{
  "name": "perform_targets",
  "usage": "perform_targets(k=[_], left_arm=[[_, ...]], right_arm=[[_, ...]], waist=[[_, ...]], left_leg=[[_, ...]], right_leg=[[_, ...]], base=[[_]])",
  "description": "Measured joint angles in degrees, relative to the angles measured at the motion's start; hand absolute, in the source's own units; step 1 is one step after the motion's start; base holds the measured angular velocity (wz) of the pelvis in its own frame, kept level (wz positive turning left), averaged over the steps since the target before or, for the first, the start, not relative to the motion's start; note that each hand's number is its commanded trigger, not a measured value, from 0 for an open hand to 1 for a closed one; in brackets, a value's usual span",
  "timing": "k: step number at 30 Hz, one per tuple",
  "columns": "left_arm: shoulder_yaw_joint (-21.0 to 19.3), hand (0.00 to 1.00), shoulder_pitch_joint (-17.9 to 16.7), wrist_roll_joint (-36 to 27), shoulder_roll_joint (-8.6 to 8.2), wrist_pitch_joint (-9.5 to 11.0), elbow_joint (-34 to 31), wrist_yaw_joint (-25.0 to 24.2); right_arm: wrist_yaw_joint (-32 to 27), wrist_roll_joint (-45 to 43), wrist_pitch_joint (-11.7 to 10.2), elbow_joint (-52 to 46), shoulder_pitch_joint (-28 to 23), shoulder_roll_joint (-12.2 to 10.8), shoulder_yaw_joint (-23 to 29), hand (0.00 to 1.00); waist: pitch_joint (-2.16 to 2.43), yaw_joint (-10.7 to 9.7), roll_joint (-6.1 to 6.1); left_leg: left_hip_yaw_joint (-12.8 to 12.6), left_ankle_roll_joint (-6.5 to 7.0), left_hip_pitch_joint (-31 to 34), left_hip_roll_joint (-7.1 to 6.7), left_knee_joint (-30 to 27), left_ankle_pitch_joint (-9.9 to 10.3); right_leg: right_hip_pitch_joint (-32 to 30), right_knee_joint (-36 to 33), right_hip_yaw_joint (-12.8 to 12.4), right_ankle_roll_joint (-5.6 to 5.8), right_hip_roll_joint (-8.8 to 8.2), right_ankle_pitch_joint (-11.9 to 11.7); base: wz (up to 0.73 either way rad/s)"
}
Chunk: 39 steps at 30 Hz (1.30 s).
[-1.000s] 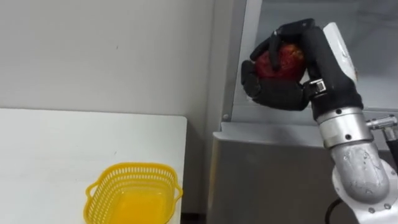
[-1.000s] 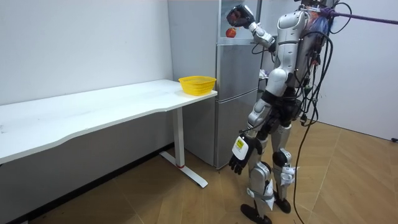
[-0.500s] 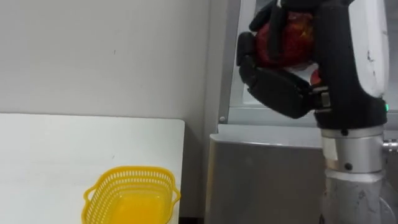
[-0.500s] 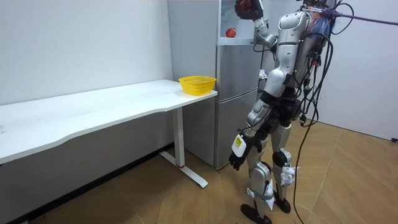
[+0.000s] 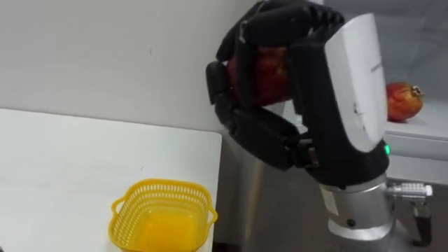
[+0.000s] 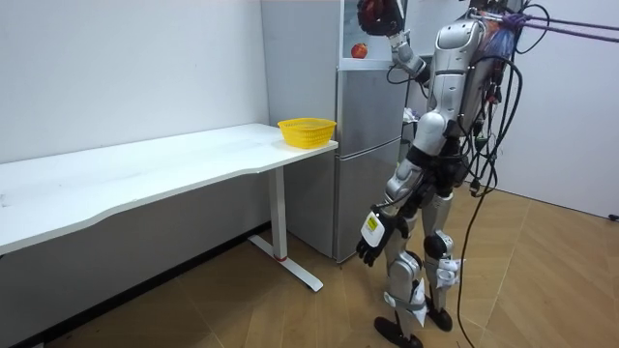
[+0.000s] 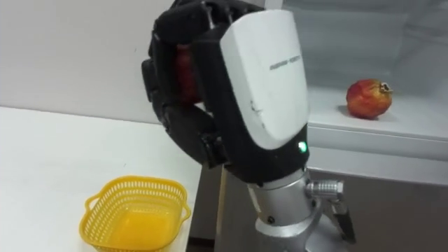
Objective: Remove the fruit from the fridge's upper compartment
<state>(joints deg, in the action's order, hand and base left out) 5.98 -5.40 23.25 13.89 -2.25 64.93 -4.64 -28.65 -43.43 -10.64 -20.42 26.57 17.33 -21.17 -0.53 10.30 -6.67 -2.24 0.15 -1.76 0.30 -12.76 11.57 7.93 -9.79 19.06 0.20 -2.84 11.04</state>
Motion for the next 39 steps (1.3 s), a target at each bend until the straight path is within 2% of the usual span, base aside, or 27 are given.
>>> perform_targets(k=[8,11,14,18,25,30,33,39], left_arm=[[1.21,0.0,0.64,1.46,0.51,0.2,-0.02,0.13],[1.34,0.0,0.63,1.43,0.52,0.2,-0.01,0.2],[2.01,0.0,0.59,1.43,0.63,0.19,-0.17,0.2],[1.98,0.0,0.54,1.6,0.53,0.16,-0.14,0.03],[2.03,0.0,0.58,1.59,0.43,0.01,0.03,-0.01],[1.9,0.0,0.57,1.69,0.26,-0.45,-0.02,-1.21],[1.76,0.0,0.84,2.31,0.35,-1.34,-0.21,-2.3],[1.95,0.0,0.97,2.3,0.93,-1.42,-0.64,-3.85]], right_arm=[[1.26,-2.04,-0.35,1.18,0.48,0.18,-2.62,1.0],[1.34,-3.72,-0.51,5.13,0.58,1.16,-3.6,1.0],[2.25,-4.96,-0.2,9.12,0.59,1.27,-4.87,1.0],[2.85,-6.67,0.44,11.84,0.6,1.16,-5.14,1.0],[6.71,-6.63,1.53,17.06,0.61,0.86,-7.39,1.0],[9.42,-6.71,4.41,17.92,0.6,0.88,-7.39,1.0],[10.19,-6.71,4.56,19.66,0.63,0.87,-7.63,1.0],[12.61,-6.65,6.37,26.12,0.7,0.32,-9.16,1.0]], waist=[[-0.08,1.88,-0.16],[-0.09,2.89,-0.34],[-0.18,3.36,-0.84],[-0.02,4.64,-1.6],[-0.44,6.77,-2.62],[-0.42,7.41,-2.72],[-0.38,7.57,-2.77],[-0.3,7.65,-2.97]], left_leg=[[1.54,-0.02,1.5,-0.11,-0.75,0.0],[2.09,-0.07,1.39,-0.14,-0.75,-0.04],[2.67,-0.13,1.6,-0.18,-0.91,-0.09],[2.82,-0.16,1.95,-0.24,-1.05,-0.13],[3.57,-0.18,2.59,-0.35,-1.21,-0.15],[4.42,-0.07,4.27,-0.69,-1.92,-0.24],[4.75,0.07,4.39,-0.91,-1.83,-0.34],[4.08,0.28,4.31,-1.04,-1.56,-0.46]], right_leg=[[-0.4,0.02,1.87,0.01,-0.04,0.01],[-0.18,-0.01,2.61,0.02,-0.1,0.01],[-0.16,-0.03,3.05,0.02,-0.11,0.01],[-0.25,-0.03,3.09,0.02,-0.07,0.01],[-0.62,-0.01,3.34,0.02,-0.05,0.02],[-1.42,0.03,4.83,0.06,-0.27,0.04],[-1.43,0.0,4.99,0.14,-0.46,0.09],[-1.58,-0.04,5.35,0.29,-0.9,0.17]], base=[[0.12],[0.05],[0.06],[0.05],[0.04],[0.13],[0.06],[-0.04]])
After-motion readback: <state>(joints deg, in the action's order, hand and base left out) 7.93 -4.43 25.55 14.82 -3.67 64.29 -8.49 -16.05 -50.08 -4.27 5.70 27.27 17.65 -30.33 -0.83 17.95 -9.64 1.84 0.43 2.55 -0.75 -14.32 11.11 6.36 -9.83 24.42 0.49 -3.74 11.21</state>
